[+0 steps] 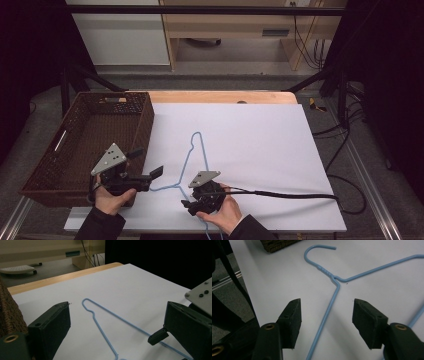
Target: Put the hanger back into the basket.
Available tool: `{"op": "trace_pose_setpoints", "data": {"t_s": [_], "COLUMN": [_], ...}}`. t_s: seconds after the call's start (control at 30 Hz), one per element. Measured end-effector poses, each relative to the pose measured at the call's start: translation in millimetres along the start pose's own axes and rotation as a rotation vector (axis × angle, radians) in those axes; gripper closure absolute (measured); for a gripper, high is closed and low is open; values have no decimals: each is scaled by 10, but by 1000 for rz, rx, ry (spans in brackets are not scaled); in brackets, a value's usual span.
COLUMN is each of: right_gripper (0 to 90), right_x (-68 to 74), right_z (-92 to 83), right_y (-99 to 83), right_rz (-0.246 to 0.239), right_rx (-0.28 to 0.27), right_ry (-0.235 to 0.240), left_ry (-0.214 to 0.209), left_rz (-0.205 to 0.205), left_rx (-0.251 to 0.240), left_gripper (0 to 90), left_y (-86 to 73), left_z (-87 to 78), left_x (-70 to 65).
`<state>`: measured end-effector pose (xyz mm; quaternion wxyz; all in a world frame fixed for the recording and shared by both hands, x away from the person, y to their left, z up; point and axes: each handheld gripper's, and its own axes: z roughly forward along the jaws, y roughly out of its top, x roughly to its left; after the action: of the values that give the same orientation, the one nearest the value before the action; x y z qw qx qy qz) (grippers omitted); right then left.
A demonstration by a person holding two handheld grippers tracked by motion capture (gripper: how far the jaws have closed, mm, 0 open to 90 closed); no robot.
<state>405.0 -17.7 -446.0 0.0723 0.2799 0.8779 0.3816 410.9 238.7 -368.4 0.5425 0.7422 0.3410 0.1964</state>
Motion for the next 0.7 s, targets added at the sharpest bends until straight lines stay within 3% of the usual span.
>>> {"op": "trace_pose_setpoints", "data": {"t_s": [0.27,0.4,0.7], "right_gripper": [568,617,743], "right_x": [18,31,51], "right_z": [169,188,229], "right_y": [-87,-100,-141], "right_rz": [-1,11,-12], "right_rx": [58,63,88], "right_ry": [24,15,17], "left_ry": [-1,-2,-1], "left_rz": [0,3,3], "left_rx": [4,5,13], "left_gripper": [65,66,67], "left_y": [-4,-7,-15], "left_z": [8,17,29], "left_x": [-4,-9,-12]}}
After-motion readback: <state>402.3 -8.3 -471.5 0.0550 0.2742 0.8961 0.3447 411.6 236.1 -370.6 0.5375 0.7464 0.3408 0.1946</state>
